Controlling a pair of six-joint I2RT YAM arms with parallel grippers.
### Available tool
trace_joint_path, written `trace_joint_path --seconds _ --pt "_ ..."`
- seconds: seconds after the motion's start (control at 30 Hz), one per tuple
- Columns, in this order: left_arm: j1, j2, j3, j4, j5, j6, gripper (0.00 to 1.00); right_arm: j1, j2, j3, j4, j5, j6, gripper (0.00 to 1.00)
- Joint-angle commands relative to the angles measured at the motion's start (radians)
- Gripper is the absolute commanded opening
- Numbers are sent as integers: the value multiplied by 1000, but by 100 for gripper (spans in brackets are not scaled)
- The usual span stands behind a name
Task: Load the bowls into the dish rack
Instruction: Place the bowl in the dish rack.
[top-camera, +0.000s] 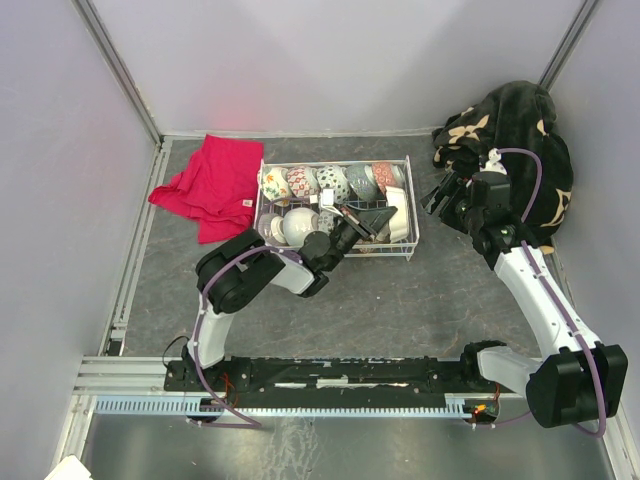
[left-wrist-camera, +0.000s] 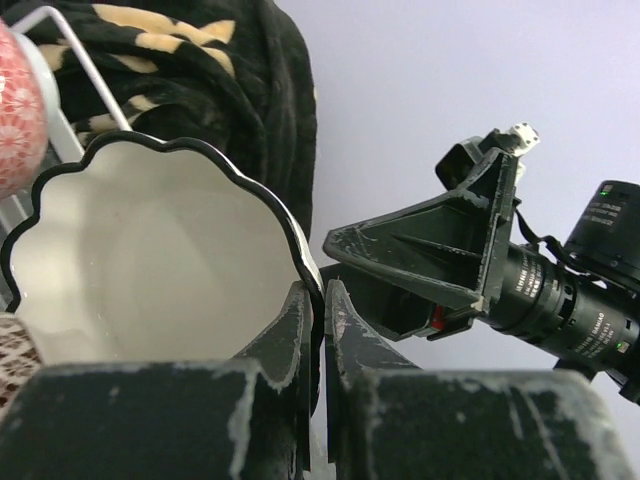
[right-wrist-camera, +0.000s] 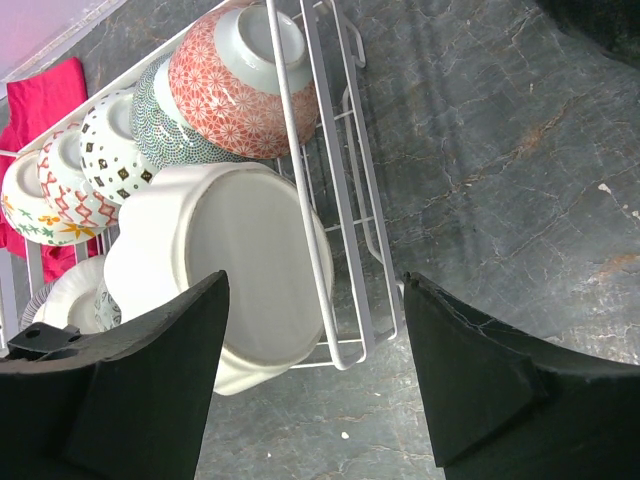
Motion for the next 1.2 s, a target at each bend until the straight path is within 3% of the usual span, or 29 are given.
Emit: trace_joint_path --seconds 0.0,0.47,1.17 --pt "-4 -10 -12 207 -25 -62 3 -7 -17 17 45 -13 7 78" --pt "-3 14 -38 220 -17 -112 3 -9 -18 15 47 -20 10 78" --pt "-8 42 59 228 49 -141 3 -16 -29 15 42 -21 11 78"
